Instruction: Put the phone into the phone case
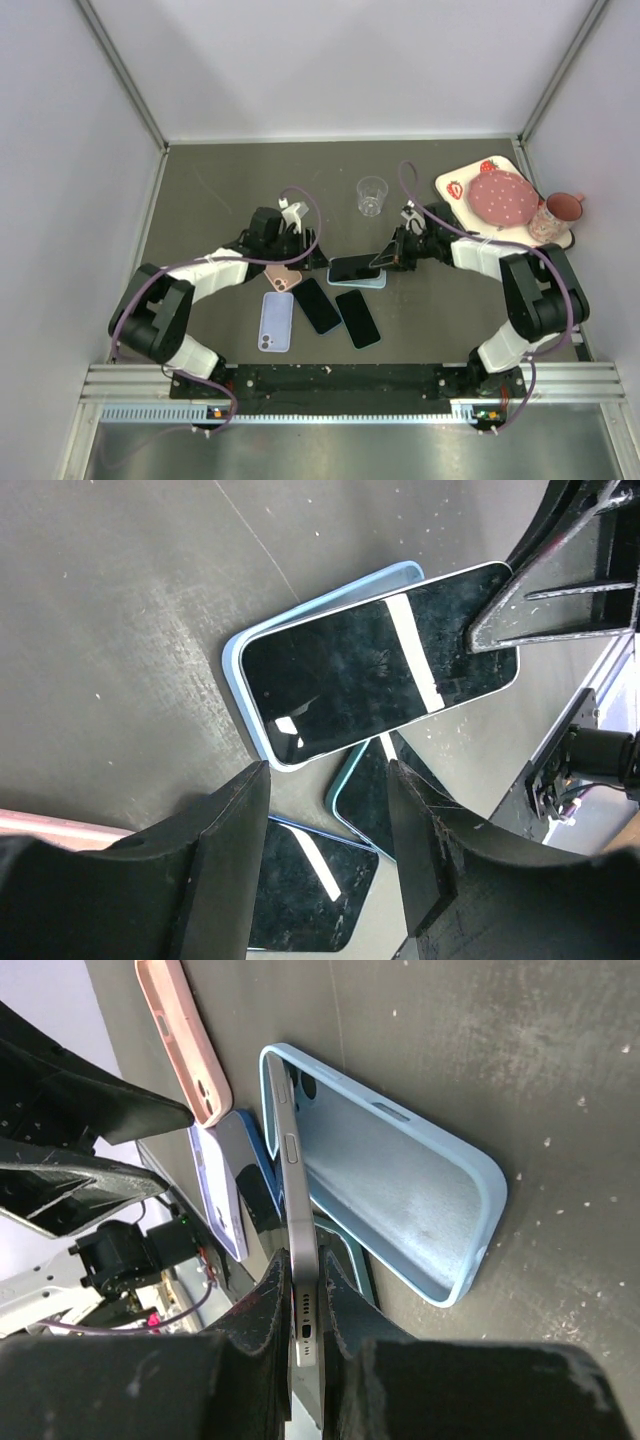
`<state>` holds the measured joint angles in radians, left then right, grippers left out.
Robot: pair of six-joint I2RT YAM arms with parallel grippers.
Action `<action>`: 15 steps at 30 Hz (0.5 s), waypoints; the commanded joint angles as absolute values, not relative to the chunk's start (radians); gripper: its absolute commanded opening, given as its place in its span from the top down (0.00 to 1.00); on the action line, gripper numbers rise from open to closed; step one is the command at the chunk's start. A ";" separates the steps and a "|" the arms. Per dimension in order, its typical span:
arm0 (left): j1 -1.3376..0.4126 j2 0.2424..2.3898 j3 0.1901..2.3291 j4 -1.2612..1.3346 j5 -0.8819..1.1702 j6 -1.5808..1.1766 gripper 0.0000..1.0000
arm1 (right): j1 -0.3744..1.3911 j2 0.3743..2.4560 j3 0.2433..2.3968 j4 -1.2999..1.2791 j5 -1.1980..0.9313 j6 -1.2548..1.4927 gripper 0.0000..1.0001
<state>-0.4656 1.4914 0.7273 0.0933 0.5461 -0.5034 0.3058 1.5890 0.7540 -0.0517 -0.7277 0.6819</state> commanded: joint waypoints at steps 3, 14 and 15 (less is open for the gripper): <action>-0.477 1.580 0.758 0.195 0.549 -0.509 0.45 | 0.284 1.638 0.742 -0.133 -0.673 0.650 1.00; -0.482 1.707 0.782 0.247 0.526 -0.520 0.45 | 0.281 1.730 0.755 -0.140 -0.634 0.603 1.00; -0.482 1.710 0.781 0.250 0.517 -0.522 0.45 | 0.281 1.735 0.756 -0.137 -0.630 0.595 1.00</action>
